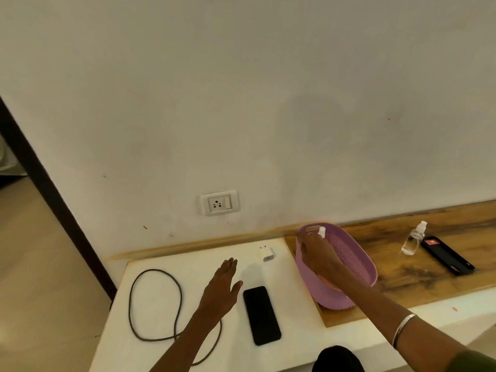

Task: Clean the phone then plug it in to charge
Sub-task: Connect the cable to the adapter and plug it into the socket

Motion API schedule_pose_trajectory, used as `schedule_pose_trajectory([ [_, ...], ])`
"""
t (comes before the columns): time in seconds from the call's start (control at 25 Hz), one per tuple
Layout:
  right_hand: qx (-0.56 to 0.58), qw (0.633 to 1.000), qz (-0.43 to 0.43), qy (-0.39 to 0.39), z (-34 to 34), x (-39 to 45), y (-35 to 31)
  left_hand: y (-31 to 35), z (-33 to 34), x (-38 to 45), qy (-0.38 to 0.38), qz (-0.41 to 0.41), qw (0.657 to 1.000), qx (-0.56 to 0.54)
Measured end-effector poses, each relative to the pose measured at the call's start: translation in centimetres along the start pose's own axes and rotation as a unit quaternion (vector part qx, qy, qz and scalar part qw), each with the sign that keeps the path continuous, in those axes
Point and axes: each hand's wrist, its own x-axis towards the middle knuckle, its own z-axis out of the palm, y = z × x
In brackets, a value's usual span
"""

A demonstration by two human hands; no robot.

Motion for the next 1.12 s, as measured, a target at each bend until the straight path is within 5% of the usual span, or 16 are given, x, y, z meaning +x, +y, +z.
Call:
schedule_pose_trajectory([
  [0.24, -0.034, 0.997, -0.058, -0.032, 6.0, 3.1, -4.1, -3.9, -1.1, 0.6, 0.031, -0.026, 0.999, 0.004],
  [0.6, 0.024, 0.994, 0.010, -0.103, 16.7, 7.4, -3.6, -8.5, 1.9, 3.9, 0.062, -0.125, 0.990, 0.027],
  [1.12, 0.130, 0.985, 0.041, -0.107, 18.2, 8.1, -1.4, -8.4, 5.0, 7.3, 0.043, -0.150, 0.987, 0.037],
])
